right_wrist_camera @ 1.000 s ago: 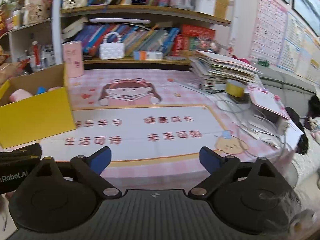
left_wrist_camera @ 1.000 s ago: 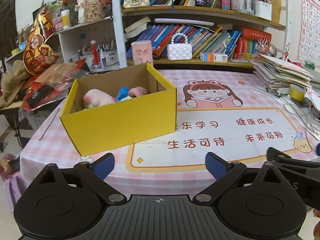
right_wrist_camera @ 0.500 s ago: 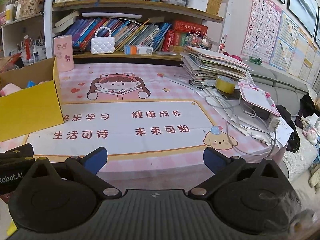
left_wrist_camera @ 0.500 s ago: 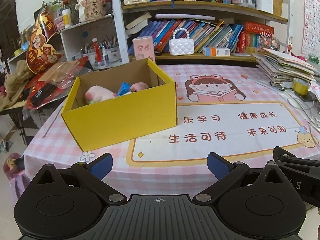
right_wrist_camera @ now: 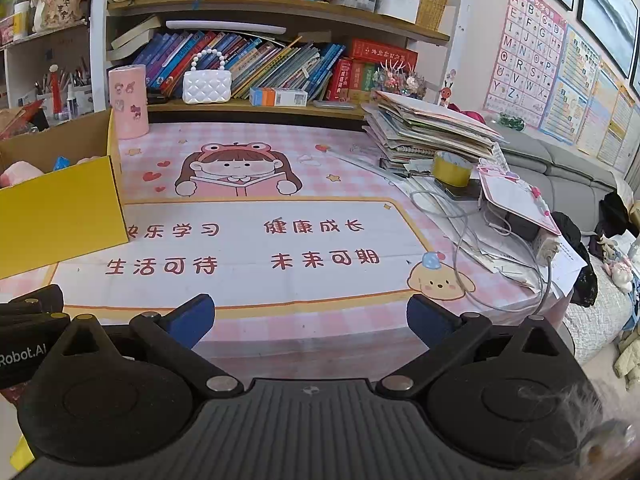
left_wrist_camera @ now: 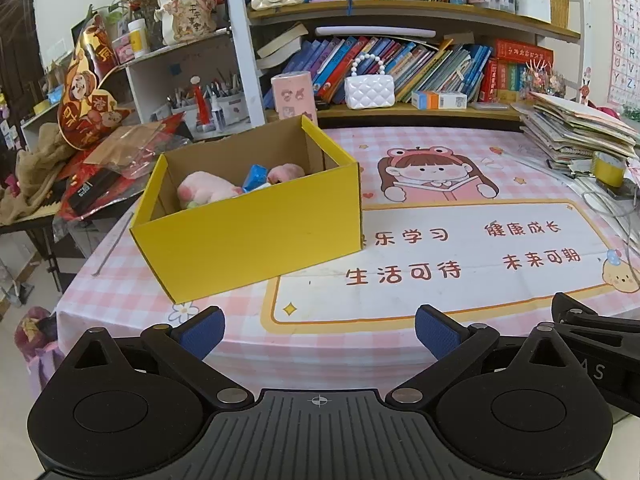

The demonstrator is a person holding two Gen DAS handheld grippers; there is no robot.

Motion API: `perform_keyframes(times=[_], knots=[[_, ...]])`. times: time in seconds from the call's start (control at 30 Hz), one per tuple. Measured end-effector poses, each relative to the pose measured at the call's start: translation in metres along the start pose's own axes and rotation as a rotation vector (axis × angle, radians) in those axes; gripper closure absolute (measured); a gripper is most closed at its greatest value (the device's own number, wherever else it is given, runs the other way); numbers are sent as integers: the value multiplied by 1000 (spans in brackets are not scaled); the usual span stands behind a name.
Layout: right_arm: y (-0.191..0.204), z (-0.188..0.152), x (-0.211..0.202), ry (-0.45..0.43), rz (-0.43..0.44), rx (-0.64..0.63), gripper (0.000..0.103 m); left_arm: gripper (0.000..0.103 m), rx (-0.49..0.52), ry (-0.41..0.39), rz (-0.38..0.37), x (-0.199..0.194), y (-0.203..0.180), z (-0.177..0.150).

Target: Organize objects

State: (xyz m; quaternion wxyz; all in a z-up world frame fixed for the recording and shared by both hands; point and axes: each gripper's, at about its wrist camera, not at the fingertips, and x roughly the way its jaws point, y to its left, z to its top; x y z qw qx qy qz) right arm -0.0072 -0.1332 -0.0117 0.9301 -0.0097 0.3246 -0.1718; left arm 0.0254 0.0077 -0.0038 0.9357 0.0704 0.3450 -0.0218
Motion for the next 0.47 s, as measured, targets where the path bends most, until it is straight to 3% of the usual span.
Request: perform_keyframes(times=[0.47], knots=[[-1, 0, 1, 4, -3, -2, 0, 0, -9, 25, -7, 3, -1, -1]])
